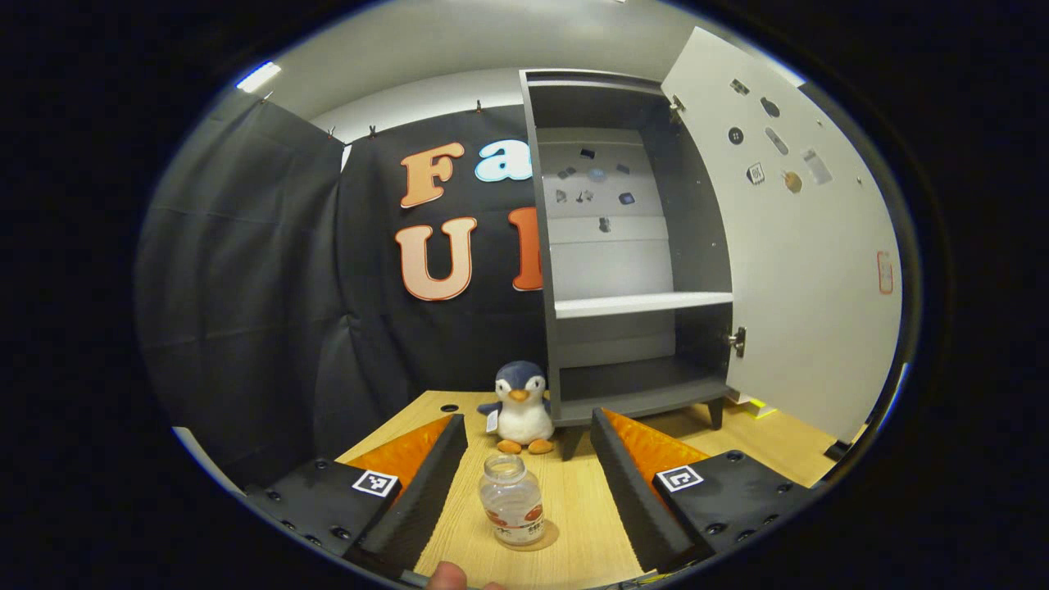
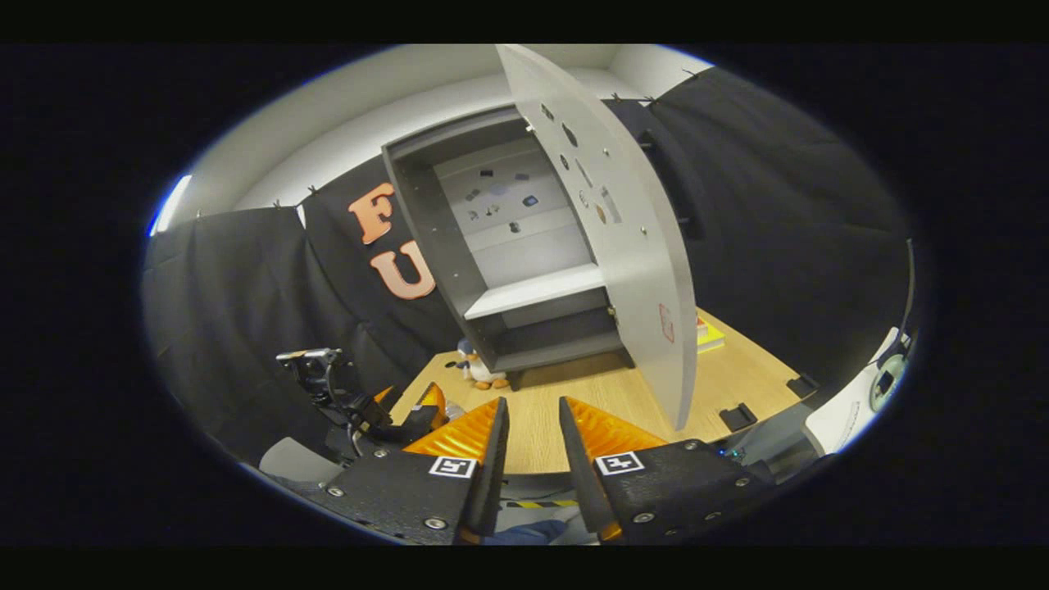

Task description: Open the cabinet door with the right hand, grasp the bottle in the cabinet with the left hand and place it on the coaster, then close the cabinet door with the right hand.

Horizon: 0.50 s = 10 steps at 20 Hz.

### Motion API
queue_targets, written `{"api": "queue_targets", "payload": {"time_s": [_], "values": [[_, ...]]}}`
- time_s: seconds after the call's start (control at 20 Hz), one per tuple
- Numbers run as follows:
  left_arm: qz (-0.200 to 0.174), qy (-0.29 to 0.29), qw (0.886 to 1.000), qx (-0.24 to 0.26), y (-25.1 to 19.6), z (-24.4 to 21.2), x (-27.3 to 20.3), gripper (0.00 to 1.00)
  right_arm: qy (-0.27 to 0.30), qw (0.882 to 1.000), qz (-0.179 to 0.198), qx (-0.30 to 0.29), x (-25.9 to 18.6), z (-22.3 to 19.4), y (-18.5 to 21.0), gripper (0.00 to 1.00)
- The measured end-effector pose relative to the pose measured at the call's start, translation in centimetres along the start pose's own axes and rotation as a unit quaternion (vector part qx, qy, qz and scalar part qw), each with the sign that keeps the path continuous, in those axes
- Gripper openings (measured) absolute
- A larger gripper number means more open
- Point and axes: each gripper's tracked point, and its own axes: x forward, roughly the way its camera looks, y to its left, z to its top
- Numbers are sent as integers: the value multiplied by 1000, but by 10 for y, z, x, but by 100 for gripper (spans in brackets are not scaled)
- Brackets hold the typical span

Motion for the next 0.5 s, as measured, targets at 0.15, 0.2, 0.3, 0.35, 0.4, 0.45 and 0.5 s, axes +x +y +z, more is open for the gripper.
{"api": "queue_targets", "payload": {"time_s": [0.15,0.2,0.3,0.35,0.4,0.45,0.5], "values": [[-10,-7,1000,1,-5,34,-6,99,-37,999,1,-14,-1,33,-9,49],[-13,-10,1000,-1,-6,45,-8,99,-47,999,0,-17,-1,44,-12,39],[-19,-16,1000,-3,-9,64,-9,99,-64,998,-6,-26,-4,65,-25,41],[-21,-15,1000,-3,-11,71,-12,99,-71,997,-12,-31,-6,74,-34,42],[-22,-14,1000,-4,-12,75,-13,99,-80,996,-18,-36,-8,84,-43,45],[-25,-11,1000,-5,-14,78,-13,99,-89,995,-23,-40,-9,94,-52,45],[-28,-9,1000,-7,-16,81,-13,99,-97,994,-28,-42,-10,102,-60,47]]}}
